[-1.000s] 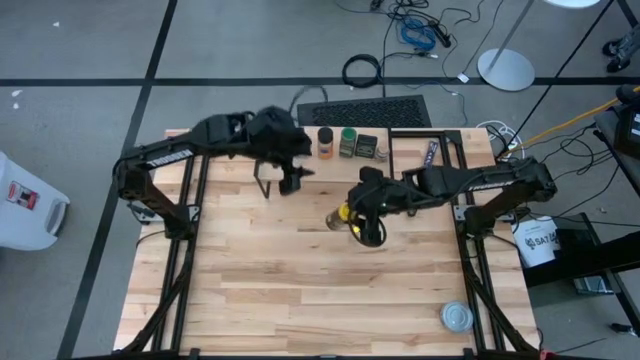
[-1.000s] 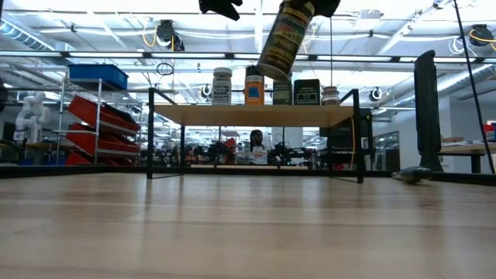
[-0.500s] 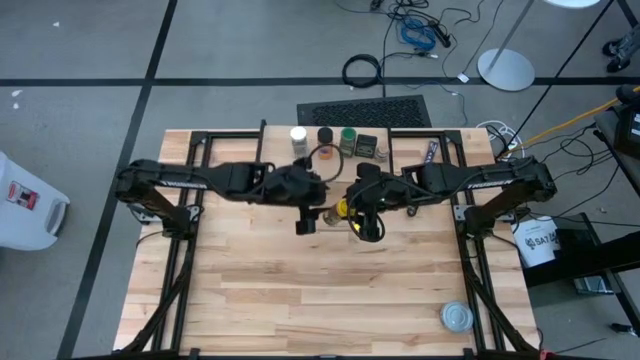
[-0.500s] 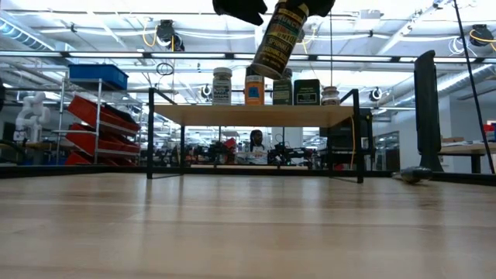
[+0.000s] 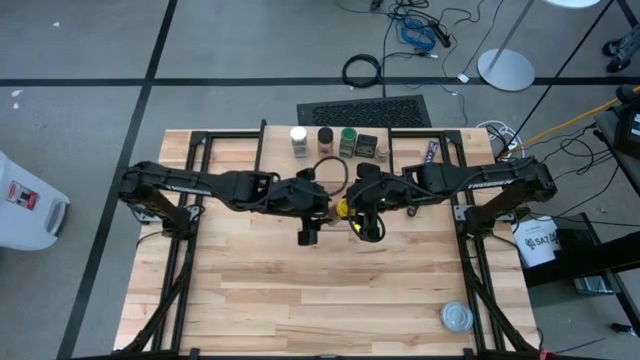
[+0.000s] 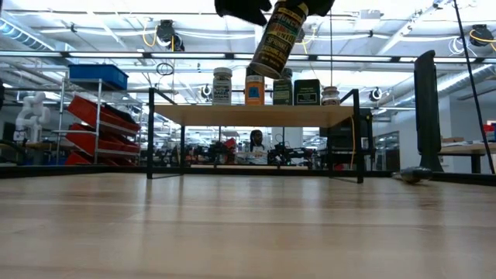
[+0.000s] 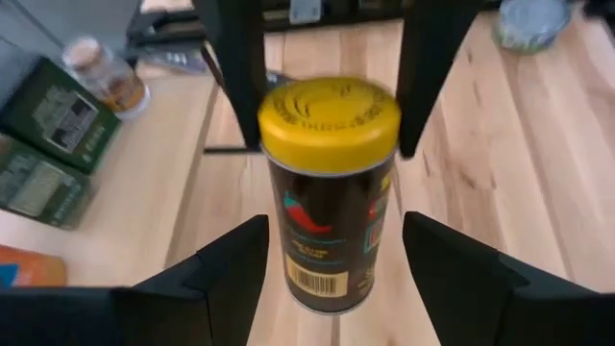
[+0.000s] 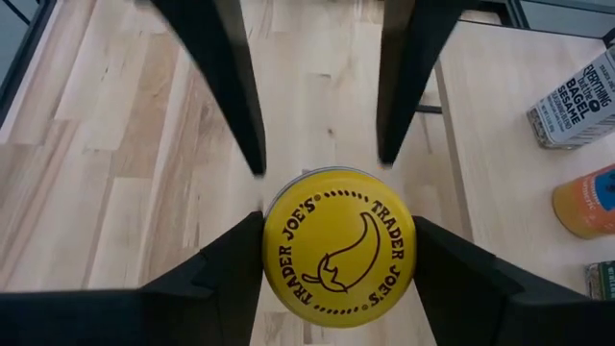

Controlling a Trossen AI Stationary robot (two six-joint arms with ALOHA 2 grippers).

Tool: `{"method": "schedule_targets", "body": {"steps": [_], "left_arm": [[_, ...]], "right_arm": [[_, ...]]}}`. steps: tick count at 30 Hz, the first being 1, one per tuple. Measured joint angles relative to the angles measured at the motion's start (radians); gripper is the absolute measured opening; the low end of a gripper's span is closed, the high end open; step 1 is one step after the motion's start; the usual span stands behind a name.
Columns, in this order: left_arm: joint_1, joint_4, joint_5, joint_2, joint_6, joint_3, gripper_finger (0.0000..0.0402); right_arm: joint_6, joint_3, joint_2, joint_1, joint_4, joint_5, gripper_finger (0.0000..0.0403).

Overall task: Shelf spices
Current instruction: Put the yellow seasoning bottle on the shelf

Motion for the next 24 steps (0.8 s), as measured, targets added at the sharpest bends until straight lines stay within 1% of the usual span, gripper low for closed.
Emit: {"method": "schedule_targets", "body": {"steps": [6, 13, 21, 24], "left_arm": [[0.007, 0.023, -0.001, 0.046, 0.001, 0.000, 0.0250], [0.022, 0.027, 0.002, 0.059, 0.004, 0.000, 0.0250], [0.030, 0.040, 0.060, 0.077, -0.016, 0.000, 0.0250], [0.033, 0.039, 0.062, 0.094, -0.022, 0.000, 0.0250]], "right_arm": [[0.000, 0.000, 0.000, 0.000, 0.000, 0.000, 0.0217], [-0.004, 0.000, 0.005, 0.000, -0.005, -0.002, 0.0217], [-0.031, 0.000, 0.034, 0.001, 0.009, -0.006, 0.0217], [-0.033, -0.001, 0.037, 0.001, 0.013, -0.009, 0.0217]]}}
